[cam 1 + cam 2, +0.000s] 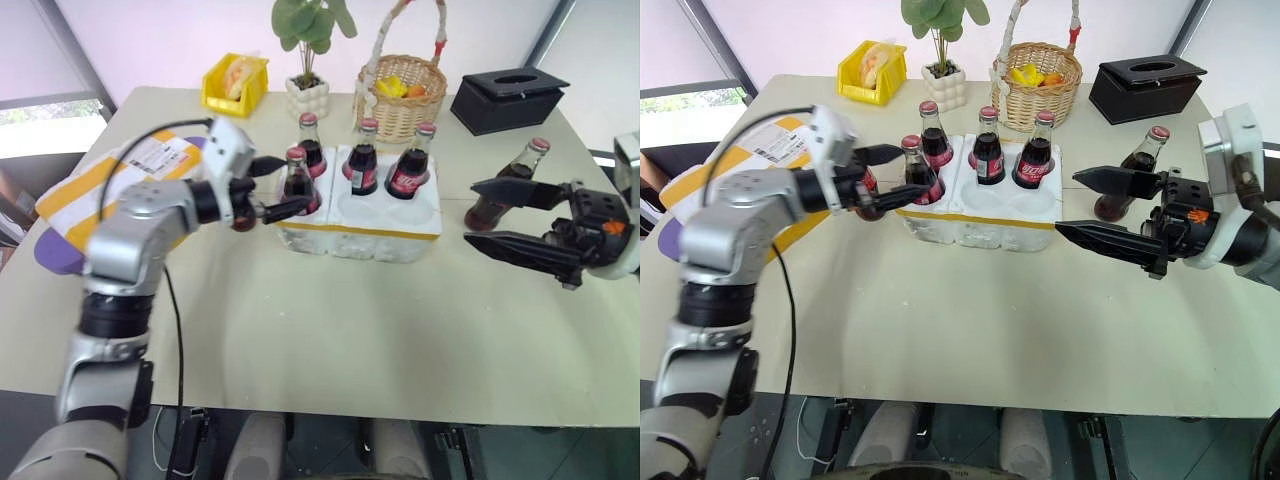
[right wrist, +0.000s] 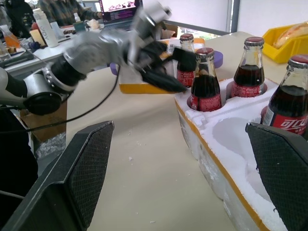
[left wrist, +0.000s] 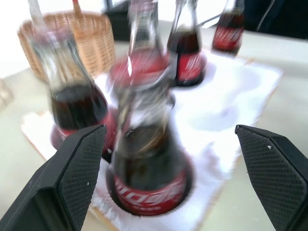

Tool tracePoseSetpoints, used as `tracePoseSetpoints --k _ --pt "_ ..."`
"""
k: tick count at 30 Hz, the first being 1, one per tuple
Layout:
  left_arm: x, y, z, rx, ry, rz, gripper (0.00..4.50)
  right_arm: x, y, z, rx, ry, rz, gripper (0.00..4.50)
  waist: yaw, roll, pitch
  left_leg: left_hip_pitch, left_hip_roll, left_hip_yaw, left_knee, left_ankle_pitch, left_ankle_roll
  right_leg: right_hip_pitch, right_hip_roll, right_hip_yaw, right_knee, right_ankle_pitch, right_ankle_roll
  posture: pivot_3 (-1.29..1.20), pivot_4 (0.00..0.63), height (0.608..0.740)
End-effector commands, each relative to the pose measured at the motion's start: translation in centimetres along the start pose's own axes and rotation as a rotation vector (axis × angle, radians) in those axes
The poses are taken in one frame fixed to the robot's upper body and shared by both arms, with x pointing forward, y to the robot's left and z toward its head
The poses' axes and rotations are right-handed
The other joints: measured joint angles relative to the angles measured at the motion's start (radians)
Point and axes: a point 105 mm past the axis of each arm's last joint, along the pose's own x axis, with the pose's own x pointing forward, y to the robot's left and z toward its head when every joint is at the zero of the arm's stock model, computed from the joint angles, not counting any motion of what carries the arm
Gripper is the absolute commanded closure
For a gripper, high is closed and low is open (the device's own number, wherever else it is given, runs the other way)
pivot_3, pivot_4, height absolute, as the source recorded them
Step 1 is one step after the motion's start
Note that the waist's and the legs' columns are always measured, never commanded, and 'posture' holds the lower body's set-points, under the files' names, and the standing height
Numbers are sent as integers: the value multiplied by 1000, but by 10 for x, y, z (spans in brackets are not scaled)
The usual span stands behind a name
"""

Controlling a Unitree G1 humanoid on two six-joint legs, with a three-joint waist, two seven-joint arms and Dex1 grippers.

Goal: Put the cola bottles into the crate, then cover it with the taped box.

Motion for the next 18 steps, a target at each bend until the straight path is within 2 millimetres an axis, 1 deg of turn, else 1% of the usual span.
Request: tracePoseSetpoints --k 1,3,7,8,11,14,18 --pt "-24 -2 14 30 -6 73 18 1 0 8 -45 -3 18 0 0 0 0 0 0 0 0 0 0 0 0 0 0 0 0 0 150 740" --pt "-40 -1 12 23 18 131 18 2 0 7 -48 6 27 0 0 0 0 0 0 0 0 0 0 0 0 0 0 0 0 0 150 740" --pt "-71 0 0 -6 78 257 18 3 -1 0 -56 42 37 0 -3 0 0 0 0 0 0 0 0 0 0 0 0 0 -1 0 150 740" --pt "-77 1 -2 -12 86 283 18 3 -1 -1 -57 48 38 0 -3 0 0 0 0 0 0 0 0 0 0 0 0 0 -1 0 150 740" --pt "-98 11 -12 -35 103 442 18 4 -6 -6 -61 53 25 0 -1 0 0 0 0 0 0 0 0 0 0 0 0 0 -1 0 150 740" --pt "-106 24 -21 -55 107 552 18 6 -13 -4 -90 55 13 0 3 0 0 0 0 0 0 0 0 0 0 0 -1 0 -2 0 150 740" --pt "-102 38 -29 -75 94 620 18 7 -15 -3 -95 56 21 0 3 0 0 0 0 0 0 0 0 0 0 0 -2 0 -2 0 150 740"
